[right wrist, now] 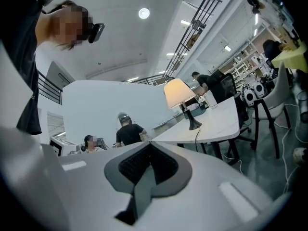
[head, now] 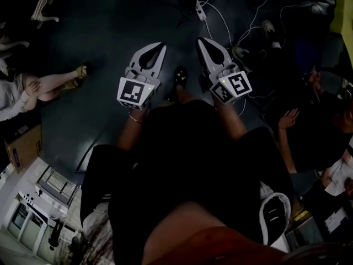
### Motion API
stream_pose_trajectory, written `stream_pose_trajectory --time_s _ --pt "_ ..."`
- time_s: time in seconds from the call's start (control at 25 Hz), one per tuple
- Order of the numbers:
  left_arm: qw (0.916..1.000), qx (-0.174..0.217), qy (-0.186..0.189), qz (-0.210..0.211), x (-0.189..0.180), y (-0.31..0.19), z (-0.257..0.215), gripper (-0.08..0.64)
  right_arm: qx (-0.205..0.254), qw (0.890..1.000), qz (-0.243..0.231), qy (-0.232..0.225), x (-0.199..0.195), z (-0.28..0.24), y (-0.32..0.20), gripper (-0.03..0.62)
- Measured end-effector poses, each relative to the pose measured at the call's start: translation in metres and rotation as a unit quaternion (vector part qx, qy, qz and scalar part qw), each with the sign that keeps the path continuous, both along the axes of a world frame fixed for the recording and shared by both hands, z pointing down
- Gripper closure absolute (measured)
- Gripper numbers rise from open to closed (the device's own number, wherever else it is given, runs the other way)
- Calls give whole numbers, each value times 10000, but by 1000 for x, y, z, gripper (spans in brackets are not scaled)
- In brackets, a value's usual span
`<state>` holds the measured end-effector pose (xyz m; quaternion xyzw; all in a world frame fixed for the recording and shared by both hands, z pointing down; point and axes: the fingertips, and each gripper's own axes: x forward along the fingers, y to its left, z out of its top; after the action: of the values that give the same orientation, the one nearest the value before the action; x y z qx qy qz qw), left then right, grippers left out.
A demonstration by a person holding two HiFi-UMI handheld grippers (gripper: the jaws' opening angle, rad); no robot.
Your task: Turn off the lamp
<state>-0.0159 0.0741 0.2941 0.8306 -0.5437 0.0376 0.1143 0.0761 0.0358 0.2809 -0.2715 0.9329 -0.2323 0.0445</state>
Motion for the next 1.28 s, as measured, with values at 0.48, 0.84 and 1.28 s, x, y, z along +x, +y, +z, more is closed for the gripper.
stream_pose_trajectory --time_s 0.48,0.84,1.28 --pt "9996 62 -195 214 11 -35 -2 552 -19 9999 145 23 12 10 -24 592" --pt "9980 66 -132 617 7 -61 1 552 25 9986 523 71 10 8 -39 592" --pt "9913 101 -247 1289 -22 -88 8 552 -51 9937 1103 210 -20 14 -52 592"
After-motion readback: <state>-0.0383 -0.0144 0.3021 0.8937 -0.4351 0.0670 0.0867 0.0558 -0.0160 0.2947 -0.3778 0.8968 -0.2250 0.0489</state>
